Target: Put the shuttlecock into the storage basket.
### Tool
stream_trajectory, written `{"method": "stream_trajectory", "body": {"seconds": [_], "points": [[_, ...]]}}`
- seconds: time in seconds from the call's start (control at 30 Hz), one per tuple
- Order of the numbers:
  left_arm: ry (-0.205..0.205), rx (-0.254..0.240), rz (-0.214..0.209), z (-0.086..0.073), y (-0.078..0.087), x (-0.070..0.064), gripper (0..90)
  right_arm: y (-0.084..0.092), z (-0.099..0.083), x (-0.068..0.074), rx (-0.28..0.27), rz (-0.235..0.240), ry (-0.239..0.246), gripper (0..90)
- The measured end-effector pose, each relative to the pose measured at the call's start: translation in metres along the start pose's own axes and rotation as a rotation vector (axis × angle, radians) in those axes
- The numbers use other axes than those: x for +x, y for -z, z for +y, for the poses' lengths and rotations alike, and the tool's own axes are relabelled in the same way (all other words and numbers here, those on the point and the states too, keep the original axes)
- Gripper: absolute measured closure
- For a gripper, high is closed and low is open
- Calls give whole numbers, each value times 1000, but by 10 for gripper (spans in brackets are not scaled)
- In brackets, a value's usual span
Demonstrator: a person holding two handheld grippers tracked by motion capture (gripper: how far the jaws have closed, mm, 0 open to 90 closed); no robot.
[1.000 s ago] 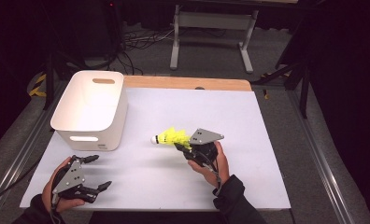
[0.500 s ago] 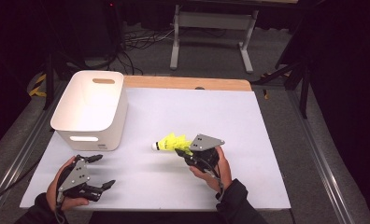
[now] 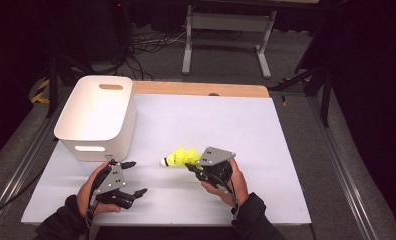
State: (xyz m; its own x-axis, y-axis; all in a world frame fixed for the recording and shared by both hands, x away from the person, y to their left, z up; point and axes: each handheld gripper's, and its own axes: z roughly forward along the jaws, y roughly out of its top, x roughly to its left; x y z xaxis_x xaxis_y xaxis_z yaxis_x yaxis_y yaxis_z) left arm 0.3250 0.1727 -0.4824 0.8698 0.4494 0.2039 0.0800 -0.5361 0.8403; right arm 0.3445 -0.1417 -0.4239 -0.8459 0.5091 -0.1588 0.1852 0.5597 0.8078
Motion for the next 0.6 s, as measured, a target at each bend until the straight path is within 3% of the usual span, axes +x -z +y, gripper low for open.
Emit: {"method": "stream_trajectory", "body": {"seconds": [0.37, 0.6], "points": [[-8, 6, -27, 15, -24, 2, 155, -8, 3, 13, 17, 47, 38, 822], [41, -2, -67, 19, -34, 5, 193, -11, 5, 20, 45, 48, 86, 820]]}}
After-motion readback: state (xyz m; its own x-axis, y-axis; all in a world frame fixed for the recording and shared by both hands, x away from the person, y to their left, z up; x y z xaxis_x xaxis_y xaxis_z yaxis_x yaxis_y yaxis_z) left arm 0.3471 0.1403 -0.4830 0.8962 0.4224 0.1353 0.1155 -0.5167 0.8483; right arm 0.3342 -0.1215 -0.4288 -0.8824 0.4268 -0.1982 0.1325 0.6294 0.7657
